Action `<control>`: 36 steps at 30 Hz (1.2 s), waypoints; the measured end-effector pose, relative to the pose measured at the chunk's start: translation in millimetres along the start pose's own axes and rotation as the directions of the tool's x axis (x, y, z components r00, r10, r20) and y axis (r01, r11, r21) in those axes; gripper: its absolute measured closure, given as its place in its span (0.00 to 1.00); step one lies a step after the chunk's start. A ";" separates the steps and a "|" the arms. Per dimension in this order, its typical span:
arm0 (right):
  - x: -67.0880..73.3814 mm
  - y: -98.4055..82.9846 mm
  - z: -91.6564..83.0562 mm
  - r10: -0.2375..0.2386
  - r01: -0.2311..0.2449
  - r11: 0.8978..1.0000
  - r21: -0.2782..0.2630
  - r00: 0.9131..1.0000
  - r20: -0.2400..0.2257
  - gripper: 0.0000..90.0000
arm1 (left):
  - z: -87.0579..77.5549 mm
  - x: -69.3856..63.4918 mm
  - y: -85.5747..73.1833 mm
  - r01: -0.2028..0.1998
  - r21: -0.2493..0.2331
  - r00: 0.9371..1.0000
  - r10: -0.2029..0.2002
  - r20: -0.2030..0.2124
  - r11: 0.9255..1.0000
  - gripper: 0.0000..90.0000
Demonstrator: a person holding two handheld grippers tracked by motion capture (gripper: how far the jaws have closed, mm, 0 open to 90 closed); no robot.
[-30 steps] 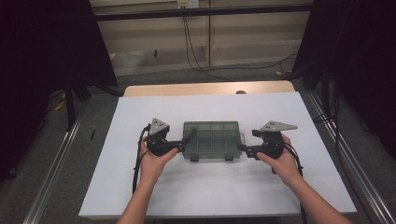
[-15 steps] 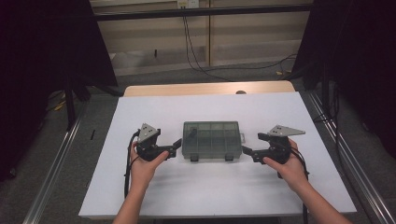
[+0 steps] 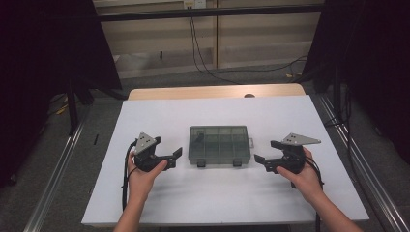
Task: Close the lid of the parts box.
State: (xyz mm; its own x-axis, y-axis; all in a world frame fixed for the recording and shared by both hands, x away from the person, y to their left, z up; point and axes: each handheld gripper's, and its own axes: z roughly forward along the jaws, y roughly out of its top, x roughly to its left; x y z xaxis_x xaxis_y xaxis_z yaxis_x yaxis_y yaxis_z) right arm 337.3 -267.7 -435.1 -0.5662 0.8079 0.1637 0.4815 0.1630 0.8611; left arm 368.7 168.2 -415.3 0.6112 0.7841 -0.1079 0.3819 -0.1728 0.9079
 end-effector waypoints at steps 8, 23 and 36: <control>0.2 -3.4 -2.6 -0.001 0.001 1.000 0.002 1.000 0.003 0.11 | -10.5 6.0 -6.6 0.001 -0.009 1.000 -0.001 0.003 1.000 0.06; -0.8 -6.6 -3.9 0.005 -0.005 1.000 0.000 1.000 0.004 0.11 | -27.7 16.8 -18.2 0.006 -0.018 1.000 -0.006 -0.001 1.000 0.06; -1.4 -8.9 -8.4 0.012 -0.012 1.000 -0.011 1.000 0.004 0.11 | -39.7 25.1 -27.9 0.007 -0.017 1.000 -0.007 -0.003 1.000 0.06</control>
State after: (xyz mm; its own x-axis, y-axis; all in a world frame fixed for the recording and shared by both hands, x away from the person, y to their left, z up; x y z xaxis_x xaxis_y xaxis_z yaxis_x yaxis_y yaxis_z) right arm 328.2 -275.1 -438.9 -0.5579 0.8118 0.1721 0.4808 0.1472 0.8644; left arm 345.9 216.4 -427.3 0.6067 0.7868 -0.1133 0.3748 -0.1574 0.9137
